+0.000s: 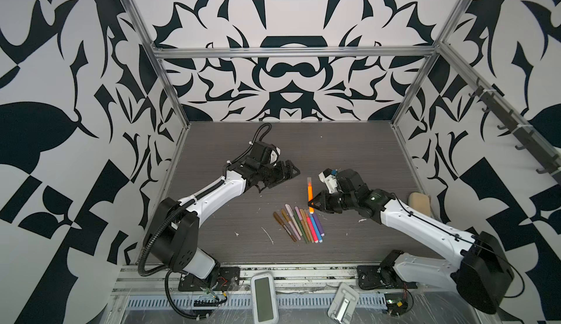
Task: Open the pen caps
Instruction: 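Lift the orange marker with the right gripper toward the left gripper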
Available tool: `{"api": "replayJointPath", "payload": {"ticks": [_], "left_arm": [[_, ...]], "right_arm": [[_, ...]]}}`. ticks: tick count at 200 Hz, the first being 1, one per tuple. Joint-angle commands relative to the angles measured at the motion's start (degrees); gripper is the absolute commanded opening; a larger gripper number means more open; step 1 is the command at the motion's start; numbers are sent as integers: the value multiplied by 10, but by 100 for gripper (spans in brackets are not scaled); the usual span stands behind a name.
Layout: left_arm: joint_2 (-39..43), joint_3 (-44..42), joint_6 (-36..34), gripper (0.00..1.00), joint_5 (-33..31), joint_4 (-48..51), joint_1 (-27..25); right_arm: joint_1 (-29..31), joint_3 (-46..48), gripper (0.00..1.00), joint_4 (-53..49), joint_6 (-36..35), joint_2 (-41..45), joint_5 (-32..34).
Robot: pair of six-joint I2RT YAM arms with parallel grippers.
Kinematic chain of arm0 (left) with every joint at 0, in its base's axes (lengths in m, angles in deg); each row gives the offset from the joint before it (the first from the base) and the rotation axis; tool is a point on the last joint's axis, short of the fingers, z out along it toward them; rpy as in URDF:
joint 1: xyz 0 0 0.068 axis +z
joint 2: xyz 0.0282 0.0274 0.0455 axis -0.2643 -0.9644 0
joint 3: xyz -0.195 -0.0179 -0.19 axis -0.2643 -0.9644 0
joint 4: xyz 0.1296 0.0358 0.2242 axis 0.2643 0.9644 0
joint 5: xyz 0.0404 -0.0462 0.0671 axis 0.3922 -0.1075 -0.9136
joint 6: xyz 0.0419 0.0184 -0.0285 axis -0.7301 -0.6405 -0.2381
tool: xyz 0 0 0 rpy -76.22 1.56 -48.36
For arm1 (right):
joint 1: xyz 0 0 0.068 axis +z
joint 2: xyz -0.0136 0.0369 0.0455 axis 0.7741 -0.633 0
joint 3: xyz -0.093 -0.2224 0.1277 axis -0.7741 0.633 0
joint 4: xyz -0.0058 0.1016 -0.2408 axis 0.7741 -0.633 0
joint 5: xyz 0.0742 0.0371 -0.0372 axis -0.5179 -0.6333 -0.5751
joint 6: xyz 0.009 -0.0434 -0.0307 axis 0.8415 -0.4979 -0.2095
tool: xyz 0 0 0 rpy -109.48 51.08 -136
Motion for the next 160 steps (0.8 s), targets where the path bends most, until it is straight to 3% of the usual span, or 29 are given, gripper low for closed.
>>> {"api": "replayJointPath", "payload": {"ticks": [1,36,61,80,160], "left_arm": [[15,-16,18,86,19,-33,-16],[12,-26,26,86,16,-50,-42],[6,-28,32,74,18,-60,-52],[2,-26,34,72,15,-62,-56],[-22,-15,36,49,25,-63,-57]], "right_arm": [[10,7,11,59,38,-6,-6],[25,-1,11,82,48,-30,-18],[31,-7,11,80,43,-31,-16],[33,-8,11,75,40,-29,-19],[40,1,11,71,36,-1,-24]]}}
